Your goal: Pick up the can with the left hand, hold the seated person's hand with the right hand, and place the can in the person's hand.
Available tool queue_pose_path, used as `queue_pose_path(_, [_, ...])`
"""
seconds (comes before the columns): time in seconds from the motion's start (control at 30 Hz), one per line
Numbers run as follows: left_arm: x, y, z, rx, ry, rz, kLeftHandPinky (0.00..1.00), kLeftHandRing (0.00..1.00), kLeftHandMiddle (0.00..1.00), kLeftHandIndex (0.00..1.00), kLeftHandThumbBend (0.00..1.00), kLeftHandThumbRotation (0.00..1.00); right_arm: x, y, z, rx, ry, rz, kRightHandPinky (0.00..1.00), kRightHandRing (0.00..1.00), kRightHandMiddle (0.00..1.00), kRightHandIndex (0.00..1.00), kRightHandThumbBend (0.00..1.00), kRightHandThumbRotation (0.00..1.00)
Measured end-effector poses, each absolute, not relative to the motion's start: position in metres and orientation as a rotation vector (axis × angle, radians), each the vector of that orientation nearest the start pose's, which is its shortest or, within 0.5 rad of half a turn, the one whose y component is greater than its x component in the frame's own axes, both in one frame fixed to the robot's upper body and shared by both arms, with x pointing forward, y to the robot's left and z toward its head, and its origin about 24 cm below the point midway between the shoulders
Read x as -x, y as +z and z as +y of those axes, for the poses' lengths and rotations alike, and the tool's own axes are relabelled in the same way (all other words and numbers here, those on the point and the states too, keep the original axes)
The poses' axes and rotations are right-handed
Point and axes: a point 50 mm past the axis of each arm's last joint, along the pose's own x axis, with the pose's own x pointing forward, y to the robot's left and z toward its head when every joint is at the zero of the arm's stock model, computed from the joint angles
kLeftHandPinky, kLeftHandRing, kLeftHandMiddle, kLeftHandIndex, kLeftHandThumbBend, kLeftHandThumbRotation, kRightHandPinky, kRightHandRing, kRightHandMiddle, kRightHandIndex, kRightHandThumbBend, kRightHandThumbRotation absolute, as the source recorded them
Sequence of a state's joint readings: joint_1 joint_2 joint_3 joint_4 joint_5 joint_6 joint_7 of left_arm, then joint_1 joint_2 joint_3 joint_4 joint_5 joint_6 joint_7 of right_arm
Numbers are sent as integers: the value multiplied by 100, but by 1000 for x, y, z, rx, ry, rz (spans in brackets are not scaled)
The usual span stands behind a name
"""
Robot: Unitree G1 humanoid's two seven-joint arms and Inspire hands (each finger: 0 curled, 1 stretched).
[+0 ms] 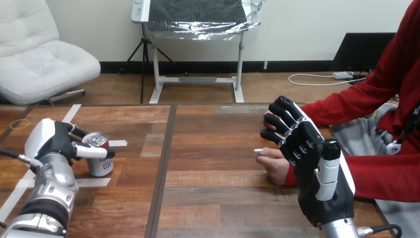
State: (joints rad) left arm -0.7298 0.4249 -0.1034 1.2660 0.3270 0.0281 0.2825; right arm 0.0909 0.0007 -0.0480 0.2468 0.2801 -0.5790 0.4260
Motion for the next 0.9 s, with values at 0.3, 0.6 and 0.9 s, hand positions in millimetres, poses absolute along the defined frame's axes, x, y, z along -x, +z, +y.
queue_pose_path(0.3, [-340,23,278,-834,332,465,33,40,45,46,84,0,-219,22,-160,-179,226,-298,79,88,89,88,89,100])
queue_pose_path(0.6, [-341,25,277,-825,336,454,32,39,45,46,85,0,-219,22,-160,-178,225,-298,79,88,89,88,88,100])
queue_pose_path(0.9, [-342,27,277,-805,342,441,31,39,44,45,87,0,-221,19,-162,-134,230,-288,80,88,89,88,87,100])
